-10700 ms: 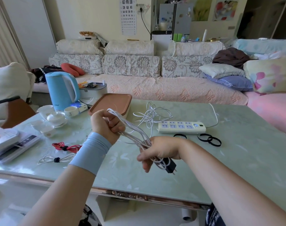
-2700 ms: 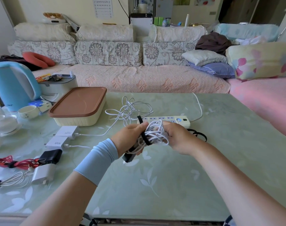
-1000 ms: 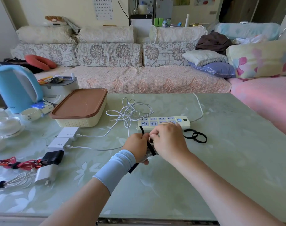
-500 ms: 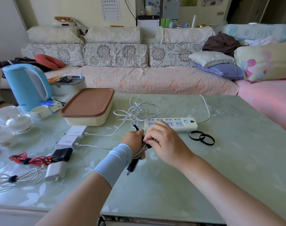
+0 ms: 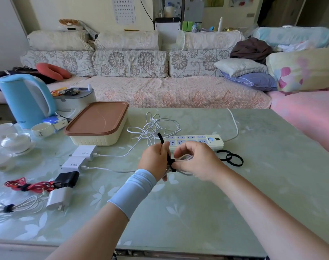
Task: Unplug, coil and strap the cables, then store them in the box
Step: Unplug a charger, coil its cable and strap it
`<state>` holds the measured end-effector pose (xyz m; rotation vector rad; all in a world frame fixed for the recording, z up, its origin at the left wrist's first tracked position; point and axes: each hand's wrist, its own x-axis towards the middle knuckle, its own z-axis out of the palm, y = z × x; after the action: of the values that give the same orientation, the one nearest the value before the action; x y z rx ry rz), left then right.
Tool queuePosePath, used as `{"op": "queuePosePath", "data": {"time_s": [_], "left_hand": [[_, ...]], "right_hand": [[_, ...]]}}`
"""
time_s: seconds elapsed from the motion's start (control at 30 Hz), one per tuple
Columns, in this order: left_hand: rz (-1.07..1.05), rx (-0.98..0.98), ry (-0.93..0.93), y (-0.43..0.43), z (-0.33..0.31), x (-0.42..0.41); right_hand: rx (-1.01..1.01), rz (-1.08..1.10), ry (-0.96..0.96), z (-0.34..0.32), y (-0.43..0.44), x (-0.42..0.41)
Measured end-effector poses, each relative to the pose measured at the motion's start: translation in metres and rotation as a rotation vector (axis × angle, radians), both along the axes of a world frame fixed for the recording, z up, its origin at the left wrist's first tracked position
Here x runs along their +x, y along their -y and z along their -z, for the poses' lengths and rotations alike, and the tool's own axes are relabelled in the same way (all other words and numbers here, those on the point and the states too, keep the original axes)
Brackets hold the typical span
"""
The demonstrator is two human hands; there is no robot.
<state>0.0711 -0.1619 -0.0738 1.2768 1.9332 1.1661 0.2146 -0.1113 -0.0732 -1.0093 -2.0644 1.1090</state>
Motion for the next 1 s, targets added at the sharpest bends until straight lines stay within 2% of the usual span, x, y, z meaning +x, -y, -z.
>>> {"op": "queuePosePath", "data": {"time_s": [0.1,0.2,0.33,0.47,0.57,0.7,0.8,0.9,1.0], "left_hand": [[0.074,0.057,-0.072,0.000,0.001,0.003],[0.196,0.034,-0.167,0.000,0.001,-0.001],[0.426,-0.051,-0.056,0.004,0.000,-0.024],[0.364,-0.011,0.009,0.005,0.001,-0.030],[0.319,-0.045,0.040,0.005,0.000,-0.023],[0.248,-0.014,0.032,0.004,-0.001,-0.019],[0.223,-0.009,0.044,0.004,-0.002,-0.019],[0.246,-0.084,0.049,0.005,-0.005,-0.027],[0.297,-0.115,0.145,0.008,-0.007,-0.036]], "right_hand": [[-0.122,-0.056,0.164,-0.002,0.002,0.008],[-0.155,-0.115,0.224,-0.004,0.002,0.016],[-0.135,-0.110,0.183,-0.008,-0.003,0.023],[-0.081,-0.085,0.194,-0.004,-0.006,0.023],[0.066,-0.081,0.224,-0.001,-0.009,0.022],[0.443,-0.122,0.283,0.001,-0.011,0.016],[0.585,-0.139,0.253,0.006,-0.013,0.013],[0.689,-0.160,0.238,0.010,-0.011,0.009],[0.775,-0.173,0.181,0.012,-0.008,0.004]]}}
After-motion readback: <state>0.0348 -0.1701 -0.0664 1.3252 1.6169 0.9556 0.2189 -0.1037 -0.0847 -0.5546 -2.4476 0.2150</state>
